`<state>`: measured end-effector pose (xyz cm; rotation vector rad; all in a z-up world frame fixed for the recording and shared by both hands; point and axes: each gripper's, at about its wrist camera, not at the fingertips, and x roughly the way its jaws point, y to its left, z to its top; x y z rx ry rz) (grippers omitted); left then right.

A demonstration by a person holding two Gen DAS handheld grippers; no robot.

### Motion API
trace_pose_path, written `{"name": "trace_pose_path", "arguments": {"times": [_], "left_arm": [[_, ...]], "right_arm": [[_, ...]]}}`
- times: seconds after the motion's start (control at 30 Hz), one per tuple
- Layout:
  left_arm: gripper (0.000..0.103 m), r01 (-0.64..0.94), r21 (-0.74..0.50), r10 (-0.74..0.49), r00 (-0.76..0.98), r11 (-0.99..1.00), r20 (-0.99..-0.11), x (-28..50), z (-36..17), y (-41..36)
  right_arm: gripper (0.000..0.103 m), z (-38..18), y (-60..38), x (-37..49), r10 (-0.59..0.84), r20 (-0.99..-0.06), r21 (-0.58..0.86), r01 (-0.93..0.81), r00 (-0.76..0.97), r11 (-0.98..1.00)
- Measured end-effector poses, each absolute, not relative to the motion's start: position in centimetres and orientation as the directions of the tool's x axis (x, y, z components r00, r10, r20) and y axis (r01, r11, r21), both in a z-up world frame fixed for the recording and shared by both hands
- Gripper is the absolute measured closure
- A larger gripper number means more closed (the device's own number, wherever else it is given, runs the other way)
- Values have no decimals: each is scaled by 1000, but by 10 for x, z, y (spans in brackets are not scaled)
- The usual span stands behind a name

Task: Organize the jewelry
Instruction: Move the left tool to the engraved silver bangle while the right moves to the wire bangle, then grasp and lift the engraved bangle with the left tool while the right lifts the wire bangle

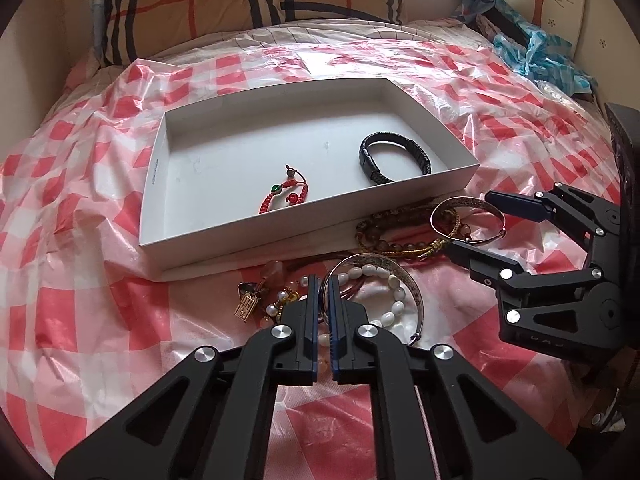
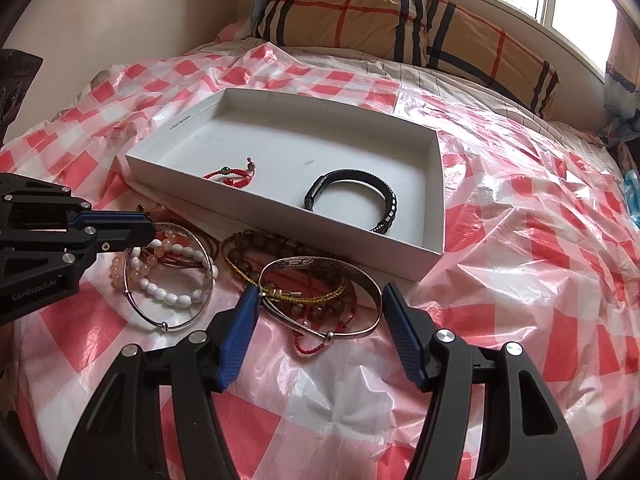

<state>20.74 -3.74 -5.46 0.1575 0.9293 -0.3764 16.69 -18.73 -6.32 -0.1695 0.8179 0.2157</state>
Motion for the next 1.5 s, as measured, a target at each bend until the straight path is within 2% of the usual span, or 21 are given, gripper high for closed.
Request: {"name": "trace_pose_path", "arguments": {"times": [0.2,0.37,0.47,0.57,0.63,0.67,0.7,0.73,0.8,0.87,1.03,1.1,1.2,1.23,1.27,1.3,1.5], "left_arm": [[99,367,-65,-265,529,928,-806,196,-46,-24],[99,346,-80,-258,507,935,-822,174,-46,-7],[99,329,-81,-241,483,941,-842,161,-55,5],[98,322,-96,-241,448,942,-861,155,-66,14],[98,321,-103,-248,451,941,-858,152,-66,16],[96,323,-100,-246,452,941,-857,152,-64,16],[90,324,-91,-240,458,942,-856,153,-62,15],[86,326,-83,-236,463,942,-854,154,-61,14],[64,341,-70,-238,479,937,-845,156,-57,10],[54,364,-40,-230,495,930,-838,155,-55,5],[51,408,-17,-229,478,913,-848,157,-67,-6],[43,430,-38,-261,474,902,-841,154,-65,-8],[31,452,-38,-278,478,891,-833,147,-64,-14],[30,454,-27,-271,482,890,-833,146,-65,-15],[30,458,-19,-268,485,889,-833,145,-67,-17],[29,459,-17,-267,486,888,-832,144,-69,-18],[21,502,-7,-285,478,865,-831,135,-68,-29]], "right_arm": [[42,-59,-191,159,128,-738,-58,-251,663,966],[43,-55,-202,146,192,-754,34,-254,628,966],[51,-59,-212,139,234,-773,108,-240,590,965],[51,-65,-216,132,252,-792,135,-244,556,960],[47,-66,-217,128,260,-792,141,-250,552,958],[36,-65,-217,127,255,-790,134,-249,557,959],[31,-64,-217,127,246,-786,123,-246,568,961],[31,-62,-218,128,239,-783,115,-244,574,963],[28,-60,-219,134,224,-778,106,-228,587,968],[24,-60,-222,143,217,-775,106,-217,594,970],[22,-68,-215,168,186,-786,63,-223,590,973],[18,-73,-212,176,183,-796,52,-235,578,971],[18,-79,-206,182,180,-801,35,-256,571,966],[18,-81,-206,184,184,-805,41,-256,564,966],[26,-82,-207,184,189,-807,49,-255,559,966],[38,-83,-207,184,195,-811,59,-254,552,965],[38,-77,-214,171,212,-799,93,-232,562,968]]}}
